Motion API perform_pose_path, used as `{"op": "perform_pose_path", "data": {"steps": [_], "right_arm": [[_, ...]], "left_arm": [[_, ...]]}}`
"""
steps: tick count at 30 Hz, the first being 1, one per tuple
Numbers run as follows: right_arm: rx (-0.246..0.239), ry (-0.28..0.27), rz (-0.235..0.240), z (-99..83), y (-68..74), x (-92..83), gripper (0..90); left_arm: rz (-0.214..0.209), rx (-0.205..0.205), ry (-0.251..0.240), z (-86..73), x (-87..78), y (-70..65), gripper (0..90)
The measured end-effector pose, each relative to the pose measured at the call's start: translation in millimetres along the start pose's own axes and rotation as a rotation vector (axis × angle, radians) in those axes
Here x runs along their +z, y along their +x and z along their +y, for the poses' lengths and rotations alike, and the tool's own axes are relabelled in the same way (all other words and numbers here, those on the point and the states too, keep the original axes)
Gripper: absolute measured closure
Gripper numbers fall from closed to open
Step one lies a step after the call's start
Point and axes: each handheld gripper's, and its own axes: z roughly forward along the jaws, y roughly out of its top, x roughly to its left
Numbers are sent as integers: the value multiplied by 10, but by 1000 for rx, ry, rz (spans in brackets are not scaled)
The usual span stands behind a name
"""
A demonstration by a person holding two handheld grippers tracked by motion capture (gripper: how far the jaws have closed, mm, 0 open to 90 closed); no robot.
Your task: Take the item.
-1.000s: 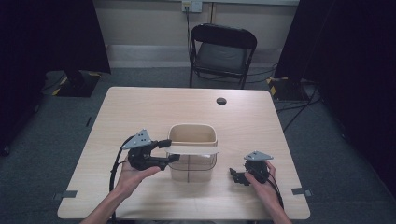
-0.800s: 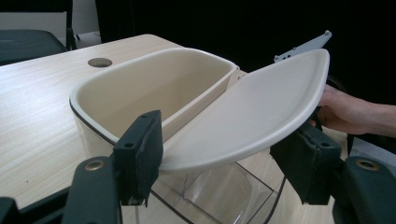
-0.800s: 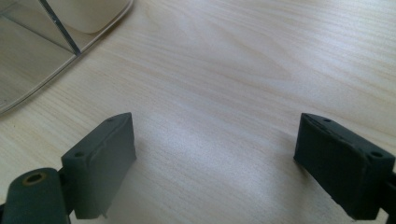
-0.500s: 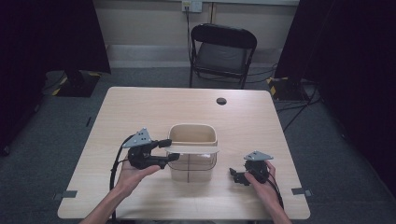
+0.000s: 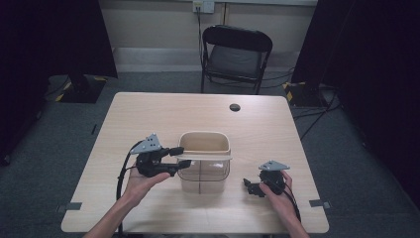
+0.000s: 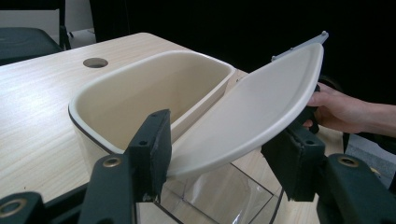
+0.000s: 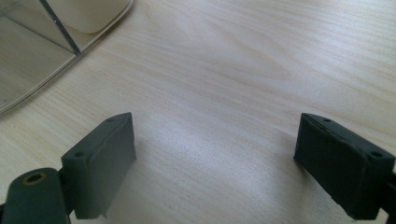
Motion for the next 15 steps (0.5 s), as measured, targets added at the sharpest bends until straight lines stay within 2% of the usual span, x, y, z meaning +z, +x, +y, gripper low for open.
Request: {"op": "perform_pose_path", "data": {"steps": [15], "right_arm": [[0,0,0,0,0,0,116]], "left_arm": [[-22,-3,22,68,-17,55,481]]}}
